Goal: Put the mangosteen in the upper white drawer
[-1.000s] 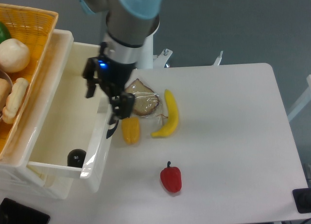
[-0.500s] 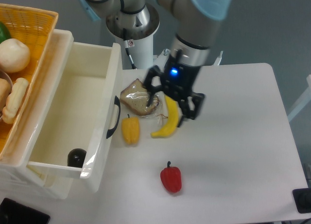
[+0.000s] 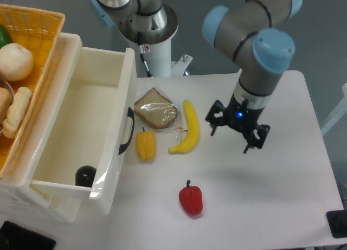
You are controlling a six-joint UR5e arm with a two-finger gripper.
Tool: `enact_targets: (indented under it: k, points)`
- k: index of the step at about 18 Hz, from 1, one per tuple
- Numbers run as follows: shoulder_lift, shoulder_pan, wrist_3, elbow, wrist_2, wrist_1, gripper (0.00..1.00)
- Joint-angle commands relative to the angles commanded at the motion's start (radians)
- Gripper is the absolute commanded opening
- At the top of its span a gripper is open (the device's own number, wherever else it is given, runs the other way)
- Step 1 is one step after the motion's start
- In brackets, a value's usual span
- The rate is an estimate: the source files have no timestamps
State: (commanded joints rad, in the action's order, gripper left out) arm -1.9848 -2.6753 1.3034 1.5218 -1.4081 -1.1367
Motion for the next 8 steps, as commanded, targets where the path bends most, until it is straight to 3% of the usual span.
enact_targets:
  k: [4,8]
  points:
    - [-0.054,0.000,0.209,-0.041,-0.092,-0.003,1.00]
    - [-0.078,-0.006,0.227,-0.043,-0.141,0.002,1.00]
